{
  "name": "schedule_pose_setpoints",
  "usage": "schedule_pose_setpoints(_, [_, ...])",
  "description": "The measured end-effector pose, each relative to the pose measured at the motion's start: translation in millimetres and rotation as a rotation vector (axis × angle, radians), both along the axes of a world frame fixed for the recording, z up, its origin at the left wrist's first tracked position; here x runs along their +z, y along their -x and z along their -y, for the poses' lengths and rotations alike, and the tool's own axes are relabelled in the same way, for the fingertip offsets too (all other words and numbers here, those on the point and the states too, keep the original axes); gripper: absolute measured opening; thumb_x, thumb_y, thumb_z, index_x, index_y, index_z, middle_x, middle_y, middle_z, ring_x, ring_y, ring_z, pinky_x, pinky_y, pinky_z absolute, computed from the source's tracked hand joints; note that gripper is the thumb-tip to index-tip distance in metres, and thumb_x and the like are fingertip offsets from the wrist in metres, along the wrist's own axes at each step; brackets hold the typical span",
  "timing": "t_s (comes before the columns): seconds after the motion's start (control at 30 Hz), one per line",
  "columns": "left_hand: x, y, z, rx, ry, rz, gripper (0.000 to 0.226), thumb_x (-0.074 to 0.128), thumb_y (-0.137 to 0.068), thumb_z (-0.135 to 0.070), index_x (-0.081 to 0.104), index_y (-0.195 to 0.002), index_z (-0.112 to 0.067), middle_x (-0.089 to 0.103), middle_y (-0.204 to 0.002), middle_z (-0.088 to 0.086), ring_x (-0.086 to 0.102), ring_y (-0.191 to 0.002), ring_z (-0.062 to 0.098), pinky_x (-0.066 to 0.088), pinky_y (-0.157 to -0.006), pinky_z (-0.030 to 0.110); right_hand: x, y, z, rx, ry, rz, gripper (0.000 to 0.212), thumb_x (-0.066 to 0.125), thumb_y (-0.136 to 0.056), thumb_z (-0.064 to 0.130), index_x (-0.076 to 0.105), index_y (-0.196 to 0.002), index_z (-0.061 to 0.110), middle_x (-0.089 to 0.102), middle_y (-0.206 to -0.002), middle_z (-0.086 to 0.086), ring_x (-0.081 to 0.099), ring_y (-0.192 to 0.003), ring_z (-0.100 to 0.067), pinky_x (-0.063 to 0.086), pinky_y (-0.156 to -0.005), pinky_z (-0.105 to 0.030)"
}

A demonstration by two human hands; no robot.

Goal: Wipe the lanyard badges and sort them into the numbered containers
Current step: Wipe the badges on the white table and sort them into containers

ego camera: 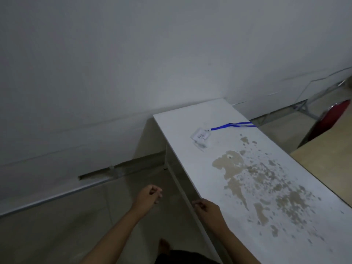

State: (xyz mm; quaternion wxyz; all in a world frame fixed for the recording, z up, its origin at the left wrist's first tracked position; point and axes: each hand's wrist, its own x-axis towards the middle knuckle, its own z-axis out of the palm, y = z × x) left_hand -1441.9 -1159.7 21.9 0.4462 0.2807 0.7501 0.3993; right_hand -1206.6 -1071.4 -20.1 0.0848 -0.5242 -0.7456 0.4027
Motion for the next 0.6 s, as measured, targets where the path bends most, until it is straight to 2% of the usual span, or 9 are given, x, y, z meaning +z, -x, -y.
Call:
schedule_pose_setpoints(0.07, [5.8, 17.5, -32.9, -0.003, -0.025, 0.002, 0.013, 0.048, -0.096, 0.003, 0.059, -0.095, -0.005, 0.061, -0.078, 0.005, 0.050, -0.060, 0.012, 0.037, -0.043, 0.009, 5.2, 23.2, -35.0, -0.008, -0.032, -0.001, 0.016, 0.058, -0.094, 0.024, 0.071, -0.104, 0.025, 0.069, -0.091, 0.011, 0.064, -0.080, -0.006, 0.052, -0.074, -0.018])
schedule_pose_setpoints(0.2, [7.1, 49.5, -91.5, -0.048, -0.012, -0.020, 0.012, 0.049, -0.097, 0.000, 0.060, -0.095, -0.005, 0.063, -0.083, 0.008, 0.051, -0.059, 0.013, 0.038, -0.046, 0.013, 14.5, 63.0, -96.9, -0.074, -0.044, -0.041, 0.015, 0.059, -0.094, 0.023, 0.071, -0.101, 0.027, 0.071, -0.089, 0.008, 0.064, -0.075, -0.005, 0.053, -0.074, -0.023])
schedule_pose_setpoints(0.33, [-3.5, 83.6, -156.1, -0.180, 0.010, -0.034, 0.018, 0.047, -0.097, -0.001, 0.059, -0.089, -0.012, 0.064, -0.081, 0.002, 0.054, -0.059, 0.011, 0.040, -0.046, 0.010, 9.0, 90.3, -160.0, -0.190, -0.061, -0.004, 0.019, 0.059, -0.093, 0.017, 0.073, -0.105, 0.018, 0.068, -0.097, 0.005, 0.060, -0.086, -0.004, 0.042, -0.072, -0.011])
schedule_pose_setpoints(0.5, [-19.8, 126.2, -246.3, -0.344, 0.044, -0.062, 0.023, 0.049, -0.095, -0.001, 0.059, -0.083, -0.018, 0.066, -0.078, -0.001, 0.054, -0.056, 0.010, 0.039, -0.044, 0.010, -10.9, 113.5, -234.5, -0.329, -0.087, 0.165, 0.034, 0.061, -0.092, 0.017, 0.062, -0.125, 0.012, 0.061, -0.123, -0.009, 0.058, -0.113, -0.022, 0.045, -0.096, -0.027])
schedule_pose_setpoints(0.6, [-26.3, 150.7, -300.2, -0.469, 0.076, -0.073, 0.023, 0.049, -0.093, 0.000, 0.061, -0.084, -0.017, 0.067, -0.080, 0.001, 0.055, -0.057, 0.010, 0.041, -0.047, 0.013, -22.2, 127.8, -267.2, -0.351, -0.144, 0.295, 0.047, 0.058, -0.094, 0.024, 0.049, -0.139, 0.014, 0.054, -0.138, -0.006, 0.053, -0.124, -0.022, 0.042, -0.105, -0.033])
